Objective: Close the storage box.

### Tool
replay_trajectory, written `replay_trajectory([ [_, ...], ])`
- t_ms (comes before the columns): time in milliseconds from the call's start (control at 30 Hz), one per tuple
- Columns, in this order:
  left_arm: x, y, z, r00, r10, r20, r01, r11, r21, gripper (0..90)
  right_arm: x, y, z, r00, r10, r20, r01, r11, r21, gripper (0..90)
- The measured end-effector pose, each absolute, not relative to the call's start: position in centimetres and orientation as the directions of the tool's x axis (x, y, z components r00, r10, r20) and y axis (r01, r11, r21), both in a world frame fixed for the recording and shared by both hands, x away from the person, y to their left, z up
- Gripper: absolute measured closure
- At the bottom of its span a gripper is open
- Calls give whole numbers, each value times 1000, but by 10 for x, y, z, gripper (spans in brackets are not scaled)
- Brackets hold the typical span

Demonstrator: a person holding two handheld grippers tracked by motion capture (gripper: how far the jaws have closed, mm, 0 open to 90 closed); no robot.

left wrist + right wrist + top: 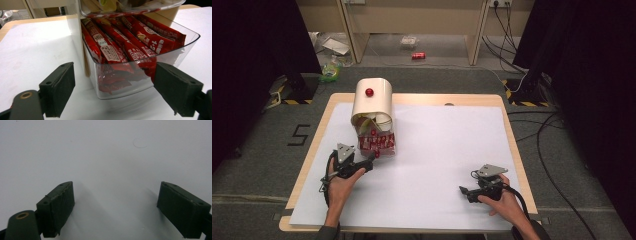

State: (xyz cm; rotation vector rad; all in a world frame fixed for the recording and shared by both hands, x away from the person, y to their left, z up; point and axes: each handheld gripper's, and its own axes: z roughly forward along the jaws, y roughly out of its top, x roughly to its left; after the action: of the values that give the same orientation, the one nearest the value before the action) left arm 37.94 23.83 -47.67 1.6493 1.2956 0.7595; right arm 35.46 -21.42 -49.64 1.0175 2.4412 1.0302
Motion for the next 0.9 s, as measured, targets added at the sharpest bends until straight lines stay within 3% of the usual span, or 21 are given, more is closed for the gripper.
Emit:
replay_trajectory([
  [900, 389, 239, -477, 259, 965, -48, 421, -68, 904, 163, 355, -214, -496, -703, 711, -2, 494, 491, 717, 146],
])
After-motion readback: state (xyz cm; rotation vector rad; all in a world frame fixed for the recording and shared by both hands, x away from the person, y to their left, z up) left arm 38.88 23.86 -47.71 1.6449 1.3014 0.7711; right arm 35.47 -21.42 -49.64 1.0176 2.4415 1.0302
